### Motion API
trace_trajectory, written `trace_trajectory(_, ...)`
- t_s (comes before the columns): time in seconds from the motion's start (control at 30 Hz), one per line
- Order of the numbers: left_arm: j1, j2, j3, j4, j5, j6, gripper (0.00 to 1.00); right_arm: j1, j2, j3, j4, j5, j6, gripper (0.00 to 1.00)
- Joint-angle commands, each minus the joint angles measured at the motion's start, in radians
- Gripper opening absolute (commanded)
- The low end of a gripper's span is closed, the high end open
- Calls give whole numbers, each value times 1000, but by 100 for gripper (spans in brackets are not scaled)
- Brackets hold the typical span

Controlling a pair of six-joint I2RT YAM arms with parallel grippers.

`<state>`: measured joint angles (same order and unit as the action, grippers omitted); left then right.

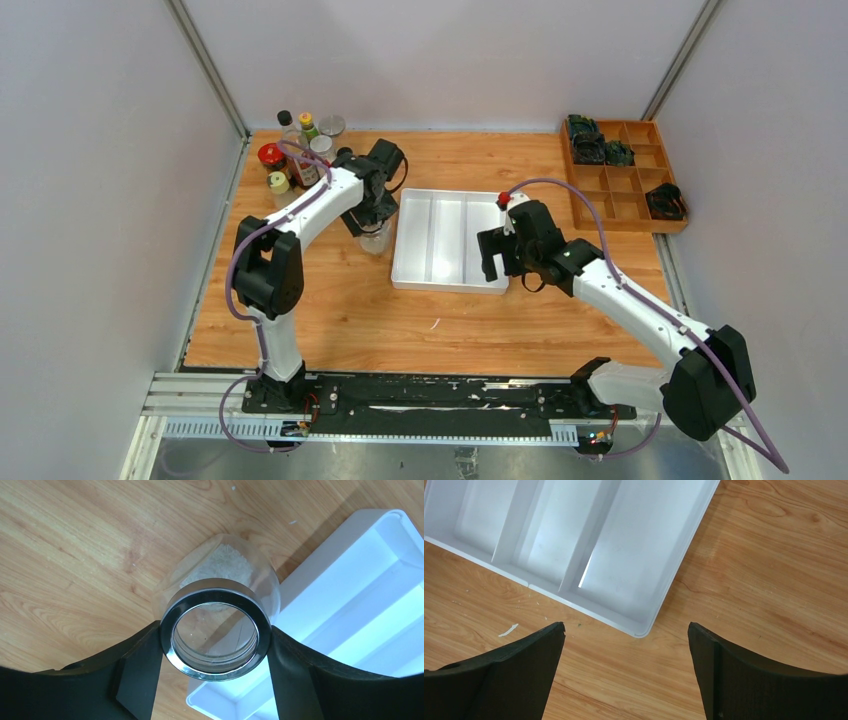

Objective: Organize the condiment bottles
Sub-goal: Place the bottle at the center of the board.

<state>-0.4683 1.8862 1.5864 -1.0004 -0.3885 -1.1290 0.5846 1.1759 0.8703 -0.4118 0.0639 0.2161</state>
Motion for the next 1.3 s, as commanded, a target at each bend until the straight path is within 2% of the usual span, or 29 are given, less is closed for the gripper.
trace_trajectory(0.0, -16, 17, 6, -14, 144, 1, 56, 6, 13, -21, 1, -32, 0, 100)
trace_trajectory(0.3, -16, 32, 17, -15, 168, 19, 67, 6, 34, -29, 13, -49, 1, 100)
trace_trajectory(0.43, -15, 73, 48, -16, 172, 32, 75, 7, 32, -39, 14, -85, -6, 100)
trace_trajectory(0.53, -11, 109, 83, -16, 182, 48, 89, 7, 21, -50, 14, -91, -10, 100)
trace_trajectory(0.57, -9, 119, 94, -14, 189, 57, 97, 6, 18, -53, 14, -94, -12, 100)
trace_trajectory(0.6, -9, 125, 105, -16, 193, 65, 100, 7, 16, -56, 13, -97, -13, 100)
trace_trajectory(0.8, -9, 85, 106, -16, 194, 59, 100, 8, 7, -68, 13, -104, -14, 100)
trace_trajectory(1.03, -9, -46, 92, -18, 190, 86, 100, 11, 24, -54, 16, -121, -12, 100)
trace_trajectory(1.17, -9, -160, 99, -16, 130, 188, 100, 19, 50, 17, 35, -135, -33, 100)
trace_trajectory(1.27, -10, -259, 63, 2, 61, 311, 100, 22, 120, 147, 35, -160, -82, 100)
